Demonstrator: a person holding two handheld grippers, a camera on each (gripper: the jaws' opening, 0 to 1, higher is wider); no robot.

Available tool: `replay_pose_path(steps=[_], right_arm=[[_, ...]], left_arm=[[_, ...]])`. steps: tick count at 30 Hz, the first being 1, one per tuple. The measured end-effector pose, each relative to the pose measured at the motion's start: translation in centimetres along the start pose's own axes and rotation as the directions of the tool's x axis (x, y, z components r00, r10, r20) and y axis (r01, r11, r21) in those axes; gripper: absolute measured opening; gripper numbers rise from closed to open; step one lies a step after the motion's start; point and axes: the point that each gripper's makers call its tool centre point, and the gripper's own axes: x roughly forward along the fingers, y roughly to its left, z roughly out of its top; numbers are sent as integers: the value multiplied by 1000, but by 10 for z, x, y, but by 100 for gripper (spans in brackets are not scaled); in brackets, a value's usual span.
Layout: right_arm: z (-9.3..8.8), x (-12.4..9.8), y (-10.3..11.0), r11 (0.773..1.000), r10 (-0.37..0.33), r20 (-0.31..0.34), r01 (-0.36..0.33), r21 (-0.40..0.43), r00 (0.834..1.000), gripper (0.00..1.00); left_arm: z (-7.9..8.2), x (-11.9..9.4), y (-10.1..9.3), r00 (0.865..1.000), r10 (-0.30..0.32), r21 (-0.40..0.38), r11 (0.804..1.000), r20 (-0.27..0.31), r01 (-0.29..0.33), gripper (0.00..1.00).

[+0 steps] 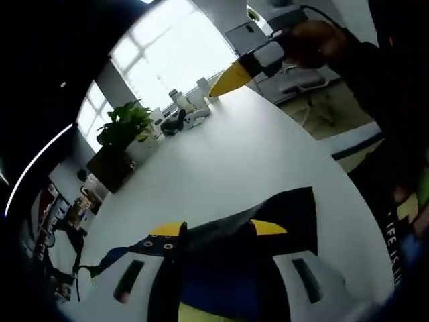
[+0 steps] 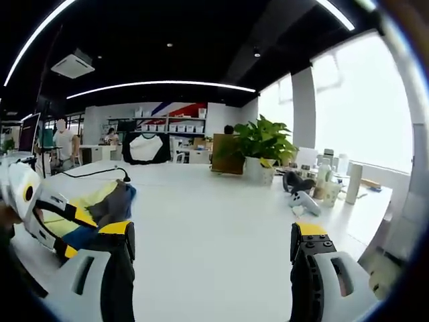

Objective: Fold the garment on the visible template until the final outline fits inside the template.

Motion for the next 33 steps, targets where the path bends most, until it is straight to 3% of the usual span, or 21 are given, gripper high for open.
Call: replay_pose_path(steps=[4, 7, 10, 13, 16, 18, 22, 26, 27, 29, 30, 33], right_arm=[[-3, 1, -3, 1000, -5, -10, 5, 8, 1000, 100], [-2, 0, 0, 1000, 1, -2, -1, 11, 1000, 100], [-2, -1, -1, 1000, -1, -10, 1, 1, 1000, 100], [0, -3, -4, 1000, -12, -3, 12, 5, 1000, 100], [2, -5, -7, 1000, -21, 1, 21, 5, 1000, 100], [3, -5, -8, 1000, -26, 2, 26, 6, 1000, 100], [3, -5, -8, 1000, -25, 0, 25, 4, 1000, 100], [1, -3, -10, 1000, -28, -4, 28, 4, 1000, 100], [0, -2, -12, 999, -32, -7, 32, 4, 999, 100], [-1, -1, -14, 999, -33, -16, 33, -7, 999, 100], [-3, 0, -12, 999, -24, -28, 23, -29, 999, 100], [-1, 0, -11, 1000, -24, -16, 24, -11, 1000, 100]], left_arm=[[5, 7, -15, 995, -102, 59, 993, 20, 101, 34], [6, 11, -19, 989, -143, 23, 990, 38, 143, 27], [6, 12, -17, 988, -150, 25, 989, 44, 149, 24], [4, 12, -21, 982, -179, -39, 983, 52, 182, 18], [1, 14, -24, 981, -184, -18, 982, 55, 186, 4], [4, 16, -23, 981, -174, -84, 980, 84, 180, 2], [0, 17, -21, 978, -190, -161, 966, 86, 202, 2], [3, 17, -18, 982, -160, -181, 968, 103, 176, 2], [9, 15, -12, 983, -118, -214, 966, 139, 146, 2], [21, 5, -2, 978, -65, -320, 939, 199, 128, 2], [31, -2, 9, 967, -18, -366, 924, 255, 113, 2], [41, -14, 27, 952, 54, -421, 904, 303, 83, 1]])
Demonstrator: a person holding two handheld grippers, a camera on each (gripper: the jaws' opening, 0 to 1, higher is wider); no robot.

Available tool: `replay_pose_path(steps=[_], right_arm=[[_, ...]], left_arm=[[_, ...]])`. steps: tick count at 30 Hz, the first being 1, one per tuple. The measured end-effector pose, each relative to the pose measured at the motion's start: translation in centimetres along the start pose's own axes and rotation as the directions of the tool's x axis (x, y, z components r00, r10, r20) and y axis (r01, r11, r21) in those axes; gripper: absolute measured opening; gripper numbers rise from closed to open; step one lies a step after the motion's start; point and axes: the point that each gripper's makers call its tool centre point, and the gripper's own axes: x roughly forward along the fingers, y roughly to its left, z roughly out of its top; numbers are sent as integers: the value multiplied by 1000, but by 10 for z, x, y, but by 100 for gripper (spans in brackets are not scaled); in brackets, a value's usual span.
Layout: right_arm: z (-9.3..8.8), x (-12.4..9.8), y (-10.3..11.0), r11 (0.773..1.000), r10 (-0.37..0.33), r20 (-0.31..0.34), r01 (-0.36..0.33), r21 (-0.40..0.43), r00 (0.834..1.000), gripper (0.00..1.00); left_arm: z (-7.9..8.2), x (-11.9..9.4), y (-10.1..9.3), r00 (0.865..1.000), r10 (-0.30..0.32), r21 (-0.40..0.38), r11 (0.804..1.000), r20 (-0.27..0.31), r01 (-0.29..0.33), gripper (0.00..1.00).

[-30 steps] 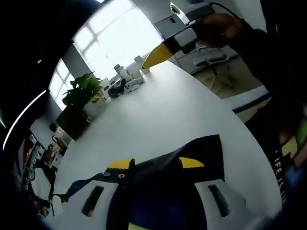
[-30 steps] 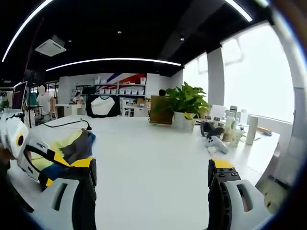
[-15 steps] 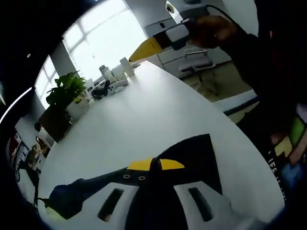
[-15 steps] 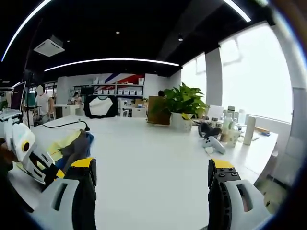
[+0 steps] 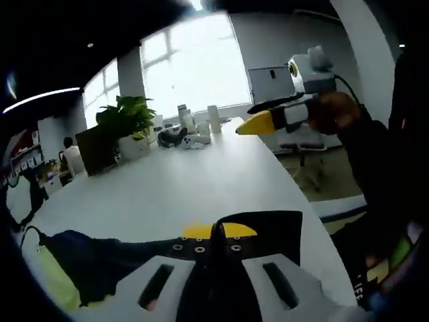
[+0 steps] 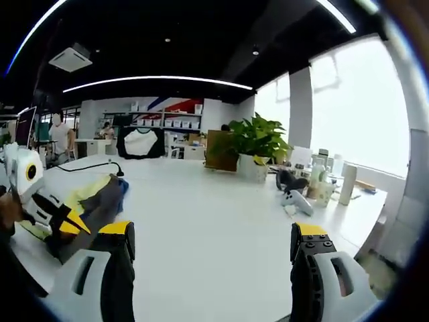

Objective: Fold the garment on the visible template until the final outline fits inside the template.

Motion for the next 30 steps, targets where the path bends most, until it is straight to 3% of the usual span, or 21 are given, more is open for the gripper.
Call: replay_pose_path(steps=[3, 7, 11, 15, 16, 20, 23, 27, 30], right_arm=[[1, -1, 4, 1000, 19, 3, -19, -11, 1000, 100], [1, -2, 3, 1000, 19, 8, -19, 5, 1000, 100], [2, 0, 4, 1000, 21, 8, -21, 6, 1000, 100], [6, -1, 8, 1000, 28, 13, -27, -15, 1000, 100], [6, -1, 9, 999, 31, 15, -31, -9, 999, 100], [4, 0, 15, 999, 49, 7, -49, -15, 999, 100], [6, -1, 19, 998, 61, 17, -61, -17, 998, 100], [2, 1, 23, 998, 69, 11, -69, -2, 998, 100], [-2, 2, 27, 996, 84, 8, -84, 7, 996, 100]], left_arm=[[15, -9, 9, 998, 38, -68, 997, 47, -35, 1], [28, -17, 20, 993, 79, -78, 994, 83, -73, 1], [36, -24, 29, 990, 108, -117, 988, 87, -98, 1], [50, -42, 48, 974, 206, -58, 978, 97, -201, 1], [53, -46, 52, 969, 227, -73, 973, 97, -220, 1], [69, -57, 65, 950, 264, -210, 951, 165, -227, 1], [71, -68, 88, 940, 303, -178, 945, 156, -275, 1], [76, -71, 92, 934, 325, -197, 935, 150, -294, 1], [80, -78, 99, 920, 365, -185, 923, 141, -337, 1]])
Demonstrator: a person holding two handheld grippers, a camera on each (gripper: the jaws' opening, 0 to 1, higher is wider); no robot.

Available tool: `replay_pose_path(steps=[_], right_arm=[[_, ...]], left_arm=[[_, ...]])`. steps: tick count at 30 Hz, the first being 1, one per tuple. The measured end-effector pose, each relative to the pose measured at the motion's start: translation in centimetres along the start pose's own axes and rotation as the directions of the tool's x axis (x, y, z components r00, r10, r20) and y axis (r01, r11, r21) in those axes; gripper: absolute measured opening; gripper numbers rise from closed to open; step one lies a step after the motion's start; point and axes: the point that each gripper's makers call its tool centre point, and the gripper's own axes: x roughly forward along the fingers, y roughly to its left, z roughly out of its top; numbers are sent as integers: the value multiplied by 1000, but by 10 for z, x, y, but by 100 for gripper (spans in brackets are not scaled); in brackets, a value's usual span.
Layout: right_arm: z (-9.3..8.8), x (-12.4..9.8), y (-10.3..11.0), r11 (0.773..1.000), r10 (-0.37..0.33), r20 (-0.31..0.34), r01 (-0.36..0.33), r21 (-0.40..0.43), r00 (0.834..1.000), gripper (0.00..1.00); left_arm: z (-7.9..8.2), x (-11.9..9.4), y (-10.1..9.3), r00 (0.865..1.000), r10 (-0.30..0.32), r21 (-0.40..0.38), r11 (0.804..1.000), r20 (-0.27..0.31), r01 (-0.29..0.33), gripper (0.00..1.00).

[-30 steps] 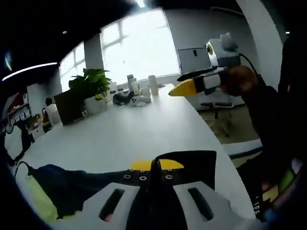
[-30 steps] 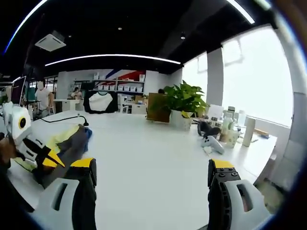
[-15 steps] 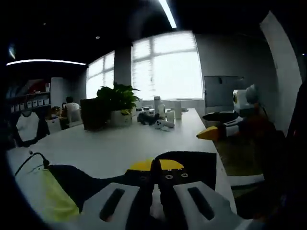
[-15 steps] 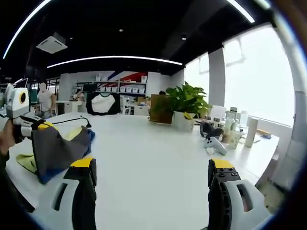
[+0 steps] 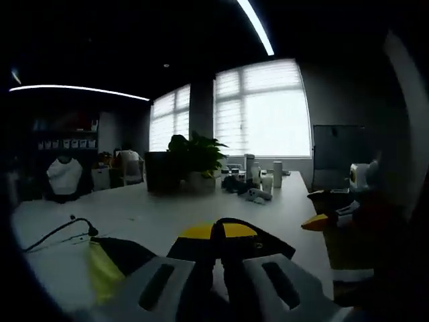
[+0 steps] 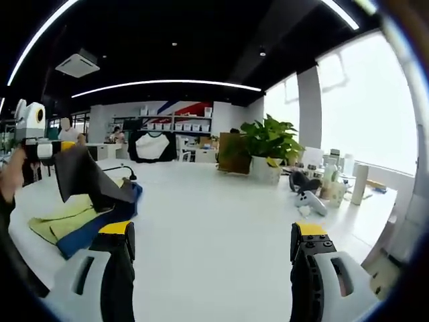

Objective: Fold the garment on the visible template until the final outline fits inside the template.

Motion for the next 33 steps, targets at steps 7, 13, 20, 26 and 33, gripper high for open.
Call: replay_pose_path(steps=[7, 13, 20, 26, 33], right_arm=[[0, 0, 4, 1000, 9, 3, -9, 0, 1000, 100], [-3, 2, 7, 1000, 25, -4, -25, 6, 1000, 100], [-3, 2, 9, 999, 32, -4, -32, 2, 999, 100], [2, 1, 11, 999, 35, 3, -35, -10, 999, 100], [-2, 3, 13, 998, 50, -13, -51, -30, 999, 100]], left_arm=[[14, -17, 32, 993, 114, 50, 992, -11, -114, 1], [25, -33, 53, 980, 198, 72, 978, 9, -198, 1], [33, -57, 80, 958, 287, 81, 954, 18, -287, 1], [40, -76, 103, 941, 337, 100, 936, 18, -337, 1], [47, -100, 133, 898, 438, 127, 889, 40, -439, 1]])
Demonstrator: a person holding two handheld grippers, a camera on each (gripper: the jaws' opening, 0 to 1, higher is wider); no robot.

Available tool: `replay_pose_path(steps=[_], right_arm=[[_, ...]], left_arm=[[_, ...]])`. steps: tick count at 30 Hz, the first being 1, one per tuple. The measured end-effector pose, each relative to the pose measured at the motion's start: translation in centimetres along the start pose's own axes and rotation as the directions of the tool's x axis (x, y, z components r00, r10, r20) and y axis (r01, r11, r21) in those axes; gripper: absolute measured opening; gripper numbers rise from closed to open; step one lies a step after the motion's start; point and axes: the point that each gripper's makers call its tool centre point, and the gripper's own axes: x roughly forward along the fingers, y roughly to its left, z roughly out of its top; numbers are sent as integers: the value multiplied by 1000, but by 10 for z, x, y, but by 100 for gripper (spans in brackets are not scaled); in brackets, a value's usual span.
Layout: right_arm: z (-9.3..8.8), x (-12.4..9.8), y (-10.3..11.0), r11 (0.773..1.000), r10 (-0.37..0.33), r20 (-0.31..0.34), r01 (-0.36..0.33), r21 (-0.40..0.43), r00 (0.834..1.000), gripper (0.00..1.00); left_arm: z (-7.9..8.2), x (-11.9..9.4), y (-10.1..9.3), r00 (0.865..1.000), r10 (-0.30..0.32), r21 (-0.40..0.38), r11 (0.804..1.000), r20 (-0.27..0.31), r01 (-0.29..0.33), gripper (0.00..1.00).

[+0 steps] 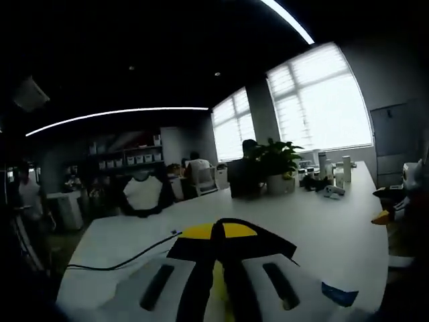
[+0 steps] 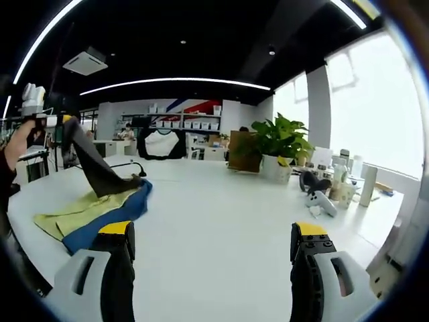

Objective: Fold the garment on the visible template until the final outline fits inside the template.

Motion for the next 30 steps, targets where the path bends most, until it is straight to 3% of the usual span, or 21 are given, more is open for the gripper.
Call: replay_pose_path(steps=[12, 17, 20, 30], right_arm=[[1, 1, 5, 1000, 14, 5, -14, -18, 1000, 100], [-3, 4, 5, 1000, 18, -11, -18, -18, 1000, 100], [0, 4, 6, 1000, 23, 12, -23, 11, 1000, 100], [-2, 3, 5, 1000, 18, -2, -18, -6, 1000, 100]], left_arm=[[3, -15, 46, 997, 81, 31, 996, -11, -81, 1], [3, -24, 65, 993, 115, 11, 993, 1, -115, 1], [1, -25, 71, 996, 94, -67, 993, 2, -93, 1], [-3, -40, 120, 977, 211, -65, 975, -8, -211, 1]])
